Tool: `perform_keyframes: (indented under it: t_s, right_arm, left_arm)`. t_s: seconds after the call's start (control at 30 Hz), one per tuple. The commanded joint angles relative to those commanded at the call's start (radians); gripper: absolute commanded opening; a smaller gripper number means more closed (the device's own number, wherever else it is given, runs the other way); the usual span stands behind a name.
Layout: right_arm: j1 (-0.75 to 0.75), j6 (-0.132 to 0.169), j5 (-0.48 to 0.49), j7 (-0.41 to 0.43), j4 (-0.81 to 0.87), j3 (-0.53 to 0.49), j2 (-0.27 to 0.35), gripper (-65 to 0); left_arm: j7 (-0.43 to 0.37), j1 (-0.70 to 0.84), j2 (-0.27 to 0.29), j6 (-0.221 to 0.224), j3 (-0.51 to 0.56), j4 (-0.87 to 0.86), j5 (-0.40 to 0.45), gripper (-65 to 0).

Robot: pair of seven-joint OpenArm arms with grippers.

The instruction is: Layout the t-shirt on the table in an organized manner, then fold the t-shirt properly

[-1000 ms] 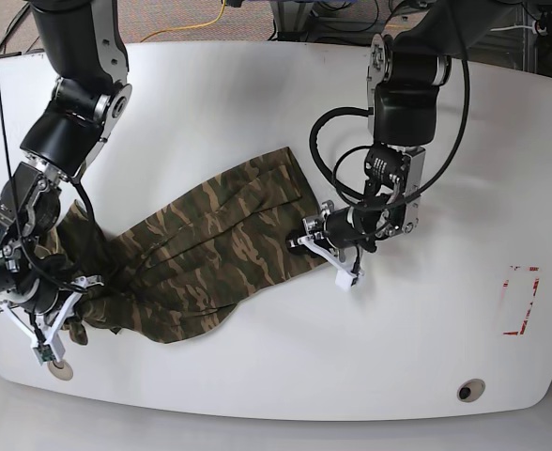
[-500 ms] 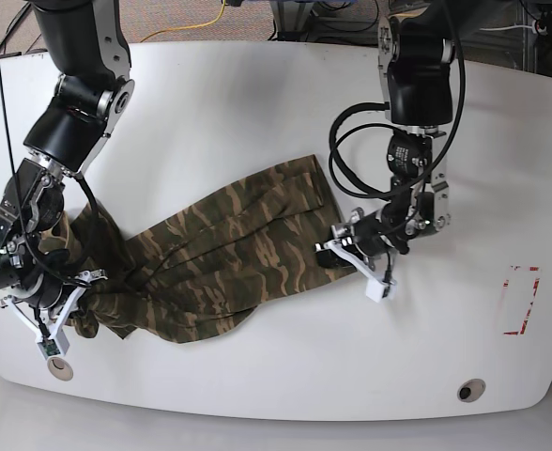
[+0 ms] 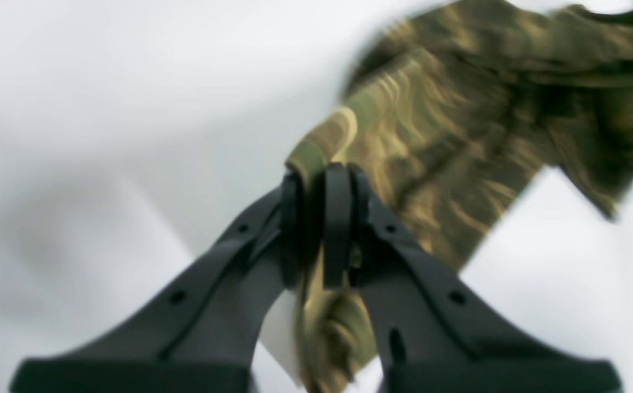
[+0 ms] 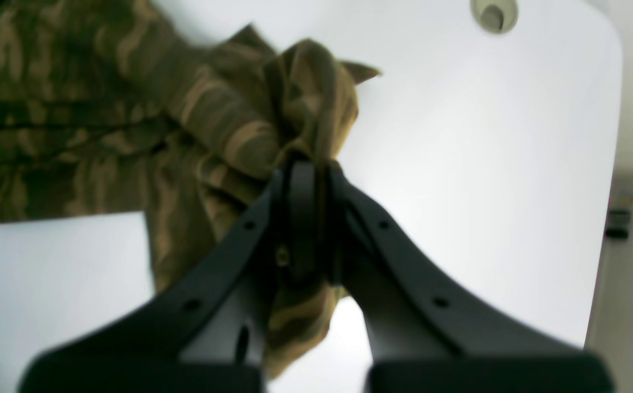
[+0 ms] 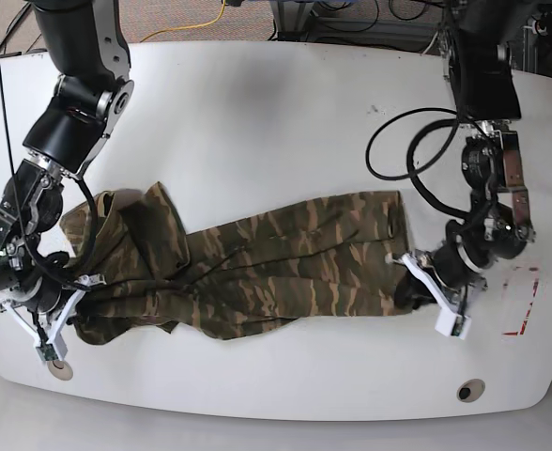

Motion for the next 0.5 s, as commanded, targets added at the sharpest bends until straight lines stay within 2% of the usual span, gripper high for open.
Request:
perform_keyframes:
  t_s: [0.27, 0.33, 0.5]
  right_arm:
    - [0.186, 0.0, 0.0, 0.063, -0.206, -0.037, 0.072, -63.6]
    - [0.255, 0.0, 0.003, 0.084, -0.272, -0.075, 0.114, -63.6]
    - [0.39, 0.0, 0.0, 0.12, -0.354, -0.115, 0.153, -63.6]
  left_arm:
    - [0.008, -0.195, -0.057, -0.002, -0.11, -0.006, 0.002, -60.8]
    - [0.055, -0.258, -0.071, -0.006, -0.143, 0.003, 0.0, -60.7]
    - [0.152, -0.35, -0.071, -0.025, -0.213, 0.028, 0.0, -60.7]
